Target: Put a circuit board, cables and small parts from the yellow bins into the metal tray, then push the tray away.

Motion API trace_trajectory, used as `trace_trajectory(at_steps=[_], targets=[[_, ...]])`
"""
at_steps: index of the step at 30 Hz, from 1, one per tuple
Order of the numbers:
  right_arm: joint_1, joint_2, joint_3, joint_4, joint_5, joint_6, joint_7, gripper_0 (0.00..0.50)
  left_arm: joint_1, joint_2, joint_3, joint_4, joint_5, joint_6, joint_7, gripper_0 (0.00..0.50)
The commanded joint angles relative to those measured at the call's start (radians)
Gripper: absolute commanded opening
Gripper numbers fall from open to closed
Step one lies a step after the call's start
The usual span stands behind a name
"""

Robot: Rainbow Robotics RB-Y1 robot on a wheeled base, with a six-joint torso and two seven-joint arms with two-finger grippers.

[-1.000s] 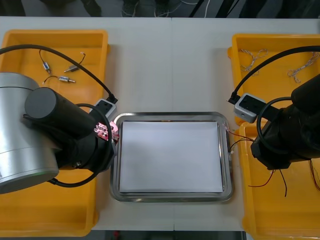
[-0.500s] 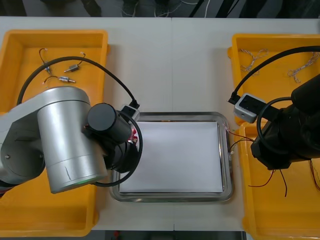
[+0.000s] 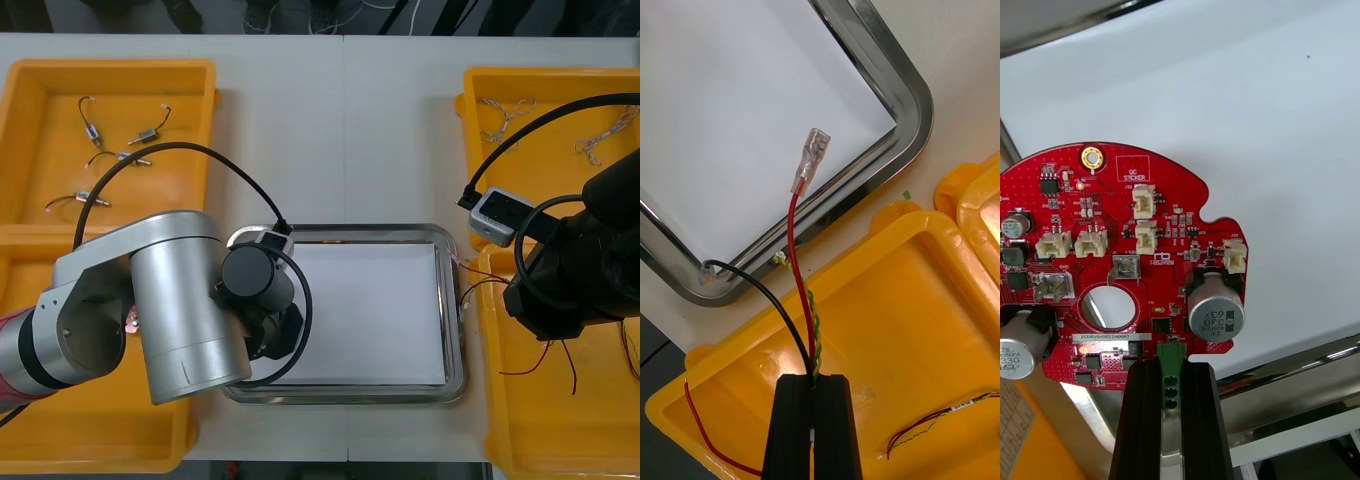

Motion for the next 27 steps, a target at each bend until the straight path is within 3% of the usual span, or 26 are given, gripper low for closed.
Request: trace_trajectory(at_steps=[1, 27], targets=[[-0.030, 0.005, -0.007, -0.016, 0.007, 0.005, 0.047, 0.000, -0.035, -0.031, -0.046, 0.011, -0.017, -0.046, 0.135, 0.000], [-0.030, 0.005, -0.007, -0.016, 0.007, 0.012, 0.047, 0.000, -0.003, -0.043, -0.171, 0.092, -0.052, -0.149, 0.210, 0.000]])
